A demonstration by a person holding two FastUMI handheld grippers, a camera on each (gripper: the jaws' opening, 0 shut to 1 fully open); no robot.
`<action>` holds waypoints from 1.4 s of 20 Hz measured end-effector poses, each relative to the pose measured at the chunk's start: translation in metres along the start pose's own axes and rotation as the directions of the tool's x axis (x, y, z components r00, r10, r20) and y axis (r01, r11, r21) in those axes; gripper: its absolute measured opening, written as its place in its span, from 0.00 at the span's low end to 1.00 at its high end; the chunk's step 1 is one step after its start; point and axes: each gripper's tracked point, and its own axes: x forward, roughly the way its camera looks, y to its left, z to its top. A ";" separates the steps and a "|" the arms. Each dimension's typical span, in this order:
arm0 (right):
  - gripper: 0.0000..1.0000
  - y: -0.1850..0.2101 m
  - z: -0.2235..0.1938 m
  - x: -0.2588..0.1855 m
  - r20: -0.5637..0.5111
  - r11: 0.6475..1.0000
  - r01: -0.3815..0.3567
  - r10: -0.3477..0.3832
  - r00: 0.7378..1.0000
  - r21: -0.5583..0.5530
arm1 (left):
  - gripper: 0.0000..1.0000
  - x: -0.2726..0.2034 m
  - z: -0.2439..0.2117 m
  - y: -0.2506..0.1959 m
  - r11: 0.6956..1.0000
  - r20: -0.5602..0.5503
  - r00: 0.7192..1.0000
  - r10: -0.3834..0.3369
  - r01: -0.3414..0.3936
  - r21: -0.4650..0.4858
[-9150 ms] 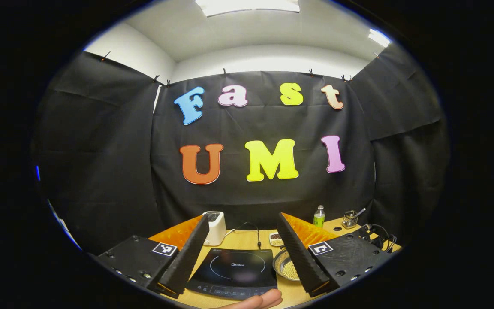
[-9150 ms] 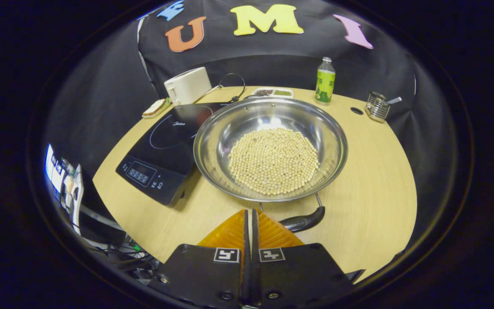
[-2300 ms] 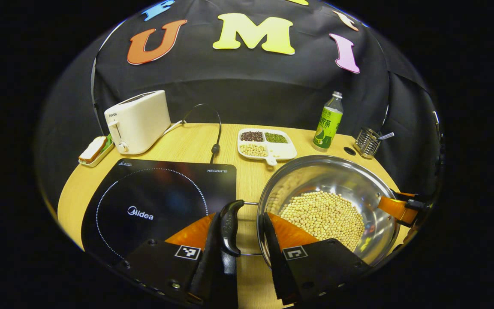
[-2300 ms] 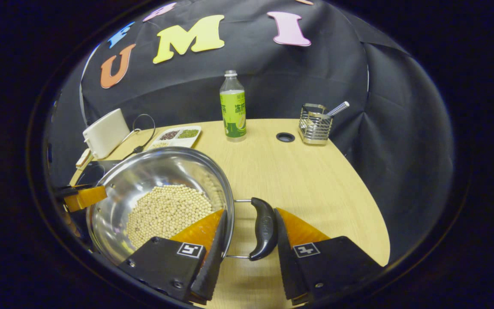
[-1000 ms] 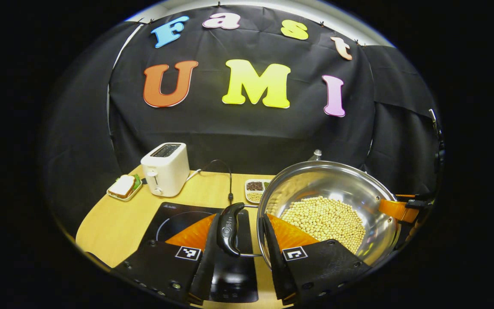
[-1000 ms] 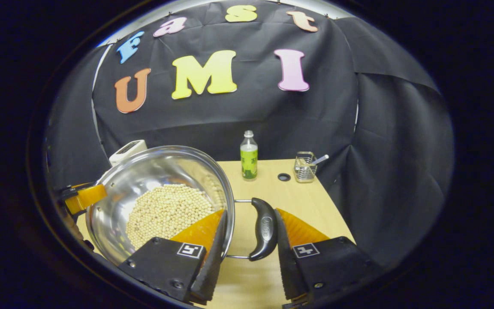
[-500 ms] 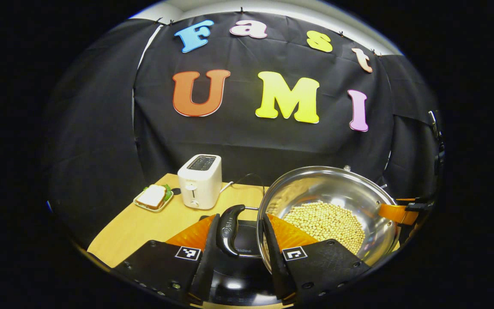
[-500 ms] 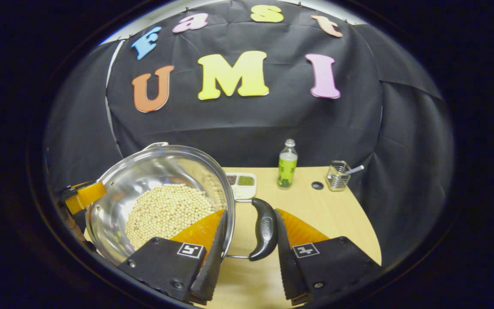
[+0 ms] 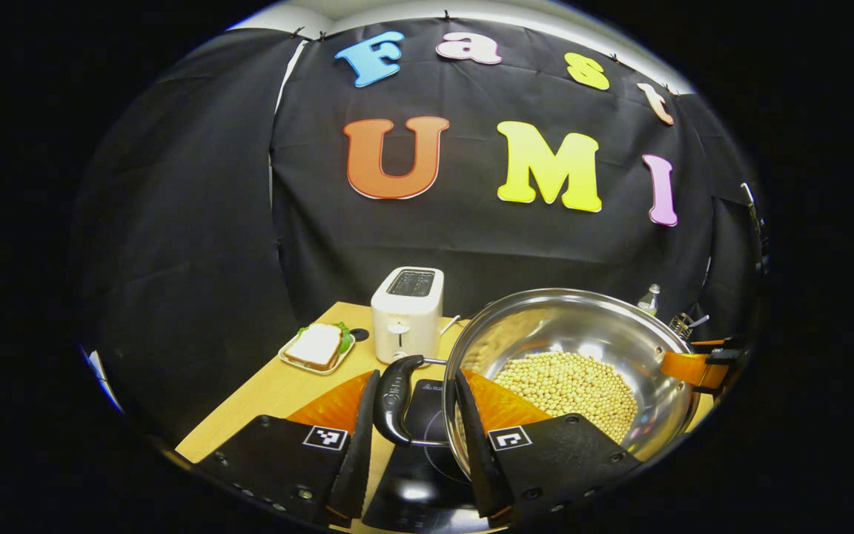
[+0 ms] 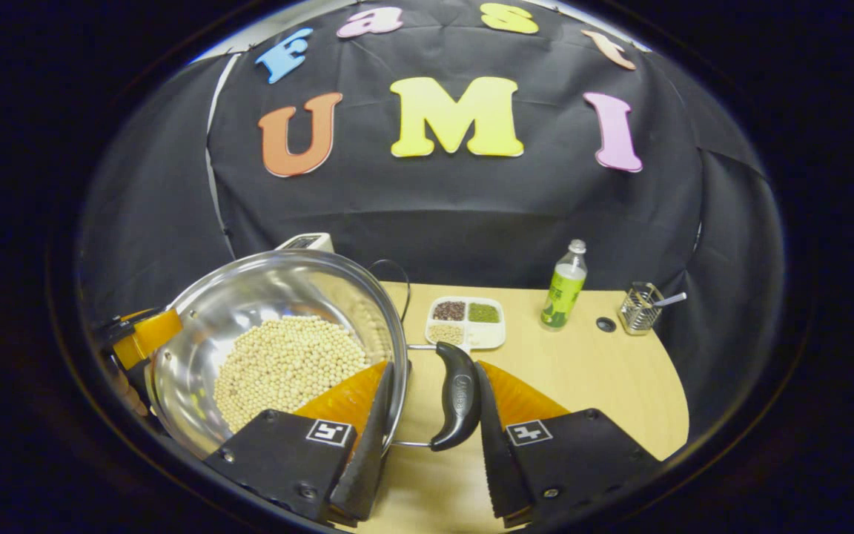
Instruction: First push the handle of the pot to place it horizontally, then grasp the pot with both hands and set it on the induction cooktop.
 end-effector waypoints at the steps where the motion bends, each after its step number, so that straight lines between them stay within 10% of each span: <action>1: 0.60 0.005 -0.003 0.007 -0.005 1.000 0.000 0.000 1.000 -0.007 | 0.54 0.005 -0.007 0.006 1.000 -0.006 1.000 0.010 -0.010 0.001; 14: 0.60 0.027 -0.077 0.079 -0.135 0.998 0.053 -0.048 0.990 0.034 | 0.54 0.076 -0.093 0.028 1.000 -0.153 0.988 0.013 -0.013 0.000; 28: 0.76 0.029 -0.076 0.085 0.008 0.994 -0.035 0.034 0.999 0.106 | 0.58 0.070 -0.091 0.031 1.000 -0.038 0.999 -0.014 0.015 0.001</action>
